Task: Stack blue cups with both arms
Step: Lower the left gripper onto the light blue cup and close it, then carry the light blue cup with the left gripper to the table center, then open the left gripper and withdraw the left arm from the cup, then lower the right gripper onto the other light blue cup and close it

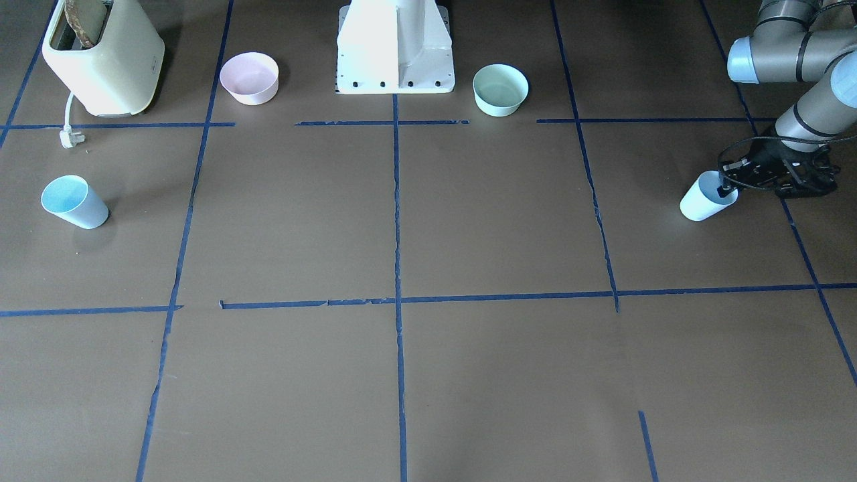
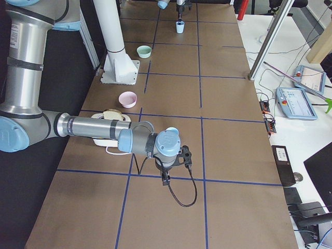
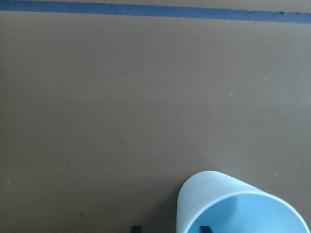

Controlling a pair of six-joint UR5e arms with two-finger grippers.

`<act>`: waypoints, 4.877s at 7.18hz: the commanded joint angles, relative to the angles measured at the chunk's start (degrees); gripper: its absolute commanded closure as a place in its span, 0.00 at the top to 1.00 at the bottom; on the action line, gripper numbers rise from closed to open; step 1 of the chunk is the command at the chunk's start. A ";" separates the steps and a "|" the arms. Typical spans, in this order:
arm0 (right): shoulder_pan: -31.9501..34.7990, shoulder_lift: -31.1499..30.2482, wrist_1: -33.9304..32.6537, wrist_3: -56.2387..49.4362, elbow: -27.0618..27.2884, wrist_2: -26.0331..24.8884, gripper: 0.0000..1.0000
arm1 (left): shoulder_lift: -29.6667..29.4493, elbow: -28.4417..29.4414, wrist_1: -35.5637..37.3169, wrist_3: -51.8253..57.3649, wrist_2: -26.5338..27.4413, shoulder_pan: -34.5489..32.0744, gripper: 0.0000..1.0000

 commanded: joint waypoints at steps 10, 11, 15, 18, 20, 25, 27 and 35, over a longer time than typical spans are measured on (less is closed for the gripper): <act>-0.05 0.09 0.00 0.09 0.09 0.16 1.00 | -54.61 15.82 19.24 -28.72 10.19 23.31 0.00; -0.05 0.09 0.00 0.09 0.09 0.16 1.00 | -56.11 17.88 19.19 -28.81 10.19 23.92 0.00; -0.05 0.09 0.09 0.00 0.17 0.16 1.00 | -55.51 17.90 19.19 -28.47 10.55 24.81 1.00; -0.32 1.32 0.09 -0.26 0.26 0.07 1.00 | -53.86 7.50 29.68 -25.59 9.06 22.71 1.00; -0.40 1.67 4.36 0.17 -0.17 0.33 1.00 | -41.18 -8.73 38.06 -13.16 6.17 17.64 1.00; -2.07 3.86 4.75 3.68 -0.35 0.25 1.00 | -9.84 -11.41 38.18 47.11 -5.87 -18.71 1.00; -3.39 5.00 4.92 8.24 0.43 0.25 1.00 | -3.17 -7.95 37.91 56.74 -6.24 -29.21 1.00; -27.46 5.02 28.97 49.74 4.66 -10.29 1.00 | 5.66 -7.85 36.33 57.32 -12.05 -34.17 1.00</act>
